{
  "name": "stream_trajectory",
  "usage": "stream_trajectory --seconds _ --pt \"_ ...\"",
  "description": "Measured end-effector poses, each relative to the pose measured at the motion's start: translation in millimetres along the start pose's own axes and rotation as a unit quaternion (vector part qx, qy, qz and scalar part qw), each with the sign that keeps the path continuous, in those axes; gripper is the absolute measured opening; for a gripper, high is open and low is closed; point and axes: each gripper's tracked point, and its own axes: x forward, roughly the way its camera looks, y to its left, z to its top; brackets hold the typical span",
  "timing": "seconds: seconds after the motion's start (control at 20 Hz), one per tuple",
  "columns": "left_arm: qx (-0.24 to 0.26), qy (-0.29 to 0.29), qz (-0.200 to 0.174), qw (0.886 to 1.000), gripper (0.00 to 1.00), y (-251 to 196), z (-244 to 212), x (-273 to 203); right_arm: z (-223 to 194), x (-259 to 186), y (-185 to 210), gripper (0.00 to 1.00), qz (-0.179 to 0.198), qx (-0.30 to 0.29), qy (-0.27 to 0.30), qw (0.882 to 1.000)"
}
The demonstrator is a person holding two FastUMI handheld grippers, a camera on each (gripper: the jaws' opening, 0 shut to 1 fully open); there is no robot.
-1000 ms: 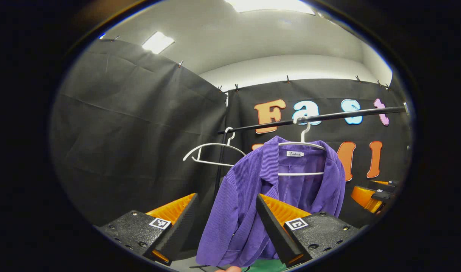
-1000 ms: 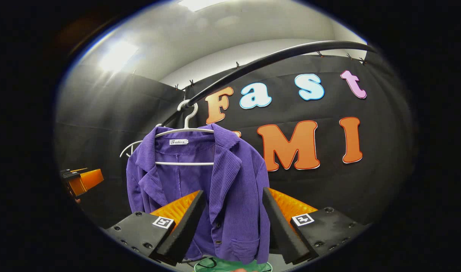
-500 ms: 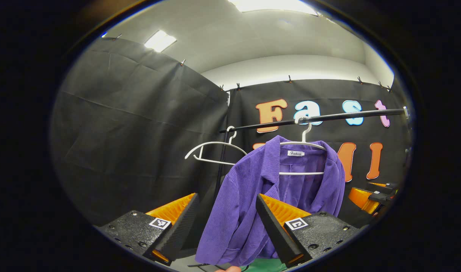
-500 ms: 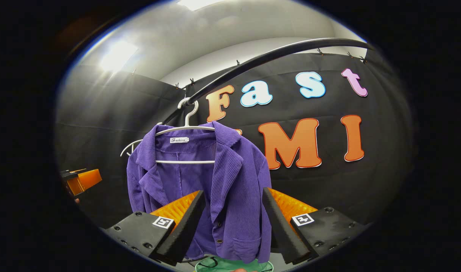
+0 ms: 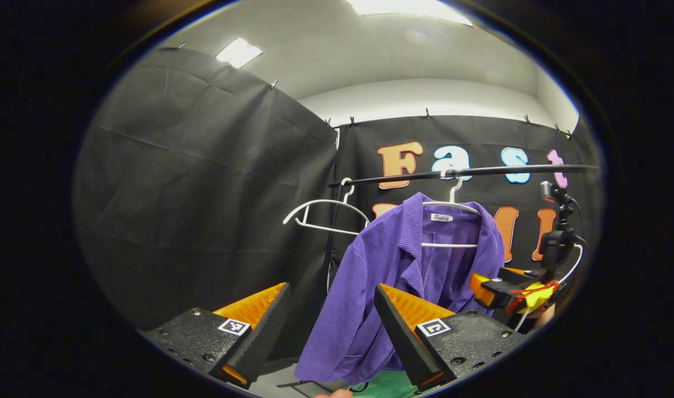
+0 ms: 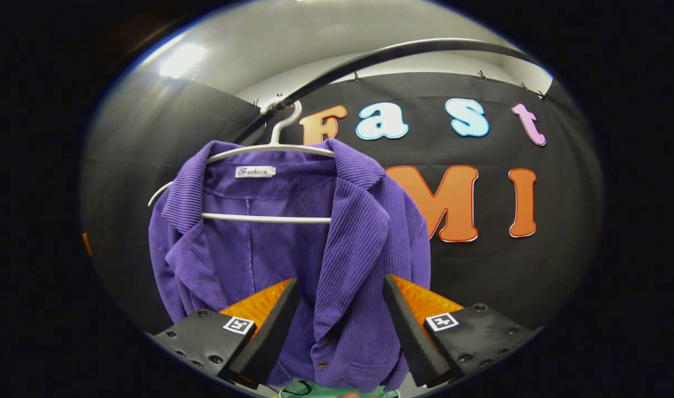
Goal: Grasp the clothes on the hanger with both hands and then place them into the laundry hamper below.
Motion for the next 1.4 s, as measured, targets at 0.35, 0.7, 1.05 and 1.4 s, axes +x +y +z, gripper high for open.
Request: stream_trajectory --seconds 0.35,0.7,1.05,1.4 --pt "-0.01 0.031 -0.033 0.999 0.91 15 -18 1 -29 53 -49 0.97 -0.124 -0.032 0.004 0.992" --pt "-0.02 0.019 -0.024 0.999 0.91 -45 -32 14 -23 36 -73 0.09 0.004 0.059 0.018 0.998" --pt "-0.056 0.045 -0.077 0.994 0.92 -149 -68 69 39 -38 -71 0.08 0.125 0.044 -0.037 0.99" --pt "0.005 0.002 0.028 1.0 0.93 -153 -93 148 69 -69 -79 0.08 0.156 0.046 -0.071 0.984"
